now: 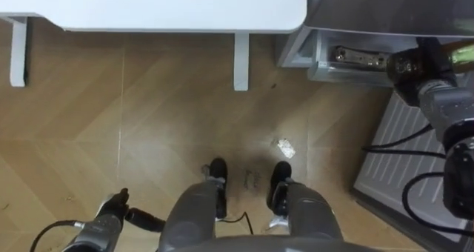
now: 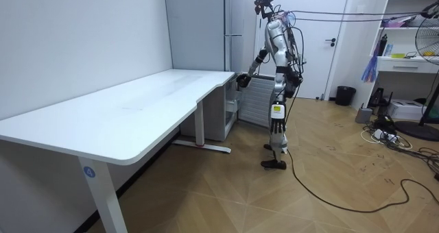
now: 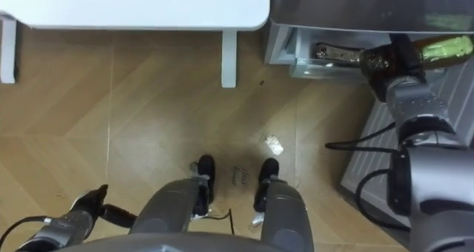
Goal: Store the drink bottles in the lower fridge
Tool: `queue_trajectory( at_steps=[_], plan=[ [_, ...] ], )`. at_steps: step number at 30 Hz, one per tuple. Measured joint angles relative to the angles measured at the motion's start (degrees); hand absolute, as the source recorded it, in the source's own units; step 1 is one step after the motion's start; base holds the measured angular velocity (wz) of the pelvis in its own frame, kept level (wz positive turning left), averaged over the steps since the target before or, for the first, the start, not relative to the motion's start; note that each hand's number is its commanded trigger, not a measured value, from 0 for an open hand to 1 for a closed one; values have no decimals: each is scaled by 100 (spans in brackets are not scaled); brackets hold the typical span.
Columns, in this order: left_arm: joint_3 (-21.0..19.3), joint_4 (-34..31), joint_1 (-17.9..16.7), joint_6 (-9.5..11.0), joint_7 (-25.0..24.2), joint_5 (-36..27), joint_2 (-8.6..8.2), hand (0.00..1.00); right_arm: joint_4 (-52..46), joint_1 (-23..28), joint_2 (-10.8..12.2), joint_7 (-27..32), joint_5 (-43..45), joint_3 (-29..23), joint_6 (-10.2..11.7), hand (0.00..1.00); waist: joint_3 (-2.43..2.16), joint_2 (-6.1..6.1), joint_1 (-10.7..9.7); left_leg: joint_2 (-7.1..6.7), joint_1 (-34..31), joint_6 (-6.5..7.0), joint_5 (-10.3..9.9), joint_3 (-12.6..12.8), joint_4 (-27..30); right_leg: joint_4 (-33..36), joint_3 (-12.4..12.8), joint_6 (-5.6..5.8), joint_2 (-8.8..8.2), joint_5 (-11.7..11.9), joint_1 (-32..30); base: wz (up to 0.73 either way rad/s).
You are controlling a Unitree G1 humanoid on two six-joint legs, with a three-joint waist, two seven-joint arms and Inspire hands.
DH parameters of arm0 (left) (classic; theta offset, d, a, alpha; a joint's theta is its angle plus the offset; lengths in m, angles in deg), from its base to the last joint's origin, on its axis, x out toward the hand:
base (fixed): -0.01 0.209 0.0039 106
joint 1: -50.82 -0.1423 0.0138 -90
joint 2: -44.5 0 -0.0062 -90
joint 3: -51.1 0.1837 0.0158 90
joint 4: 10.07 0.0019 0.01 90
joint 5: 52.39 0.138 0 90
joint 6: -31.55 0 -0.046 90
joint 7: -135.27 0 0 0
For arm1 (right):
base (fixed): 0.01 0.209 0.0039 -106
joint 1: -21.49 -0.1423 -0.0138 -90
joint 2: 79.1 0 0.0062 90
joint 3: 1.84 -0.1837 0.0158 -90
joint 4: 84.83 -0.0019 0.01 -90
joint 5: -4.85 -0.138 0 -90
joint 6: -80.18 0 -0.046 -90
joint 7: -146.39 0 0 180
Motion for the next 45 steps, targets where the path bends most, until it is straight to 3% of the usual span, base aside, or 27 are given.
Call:
queue_trajectory(
  at_steps=[14, 15, 16, 17, 18, 25, 38, 45],
  plan=[
    [103, 9, -20, -106, -224, -1, 15, 0, 8, -79, 1, 48, 192, 235, -61, 100, -19, 39, 367, -88, -289, 59, 37, -47, 297, 311, -31, -19, -147, -37, -276, 4],
    [103, 9, -20, -106, -214, -2, 16, 0, 7, -91, 1, 48, 194, 247, -60, 93, -19, 44, 384, -91, -289, 64, 39, -43, 296, 317, -30, -18, -151, -37, -275, 0],
    [103, 10, -20, -106, -213, -2, 16, 0, 8, -97, 1, 48, 194, 261, -60, 76, -19, 45, 390, -93, -289, 65, 40, -42, 295, 320, -30, -18, -153, -37, -275, 0],
    [112, 10, -20, -106, -213, -12, 16, 0, 8, -100, 1, 48, 193, 299, -59, 3, -18, 53, 416, -92, -293, 67, 41, -42, 294, 325, -37, -18, -154, -37, -274, 0],
    [141, 8, -19, -107, -213, -13, 15, 0, 7, -103, -1, 48, 193, 361, -57, 0, -19, 64, 429, -91, -299, 68, 42, -43, 294, 332, -44, -18, -154, -37, -274, 0],
    [217, 1, -19, -107, -215, -12, 10, 0, 7, -202, -12, 46, 192, 456, -55, 0, -38, 201, 460, -96, -315, 67, 43, -41, 257, 342, -47, -7, -164, -54, -304, 0],
    [326, -4, -18, -151, -195, -11, -4, 0, 13, -209, -39, 51, 167, 445, -68, 0, -34, 194, 444, -111, -289, 68, 44, -8, 241, 418, -19, -6, -222, -121, -325, 0],
    [324, 0, -18, -184, -172, -4, -3, 0, -25, -299, -104, 399, 163, 445, -142, 0, -30, 174, 351, -107, -275, 85, 55, 20, 244, 412, -1, 5, -247, -129, -325, 0]
  ],
)
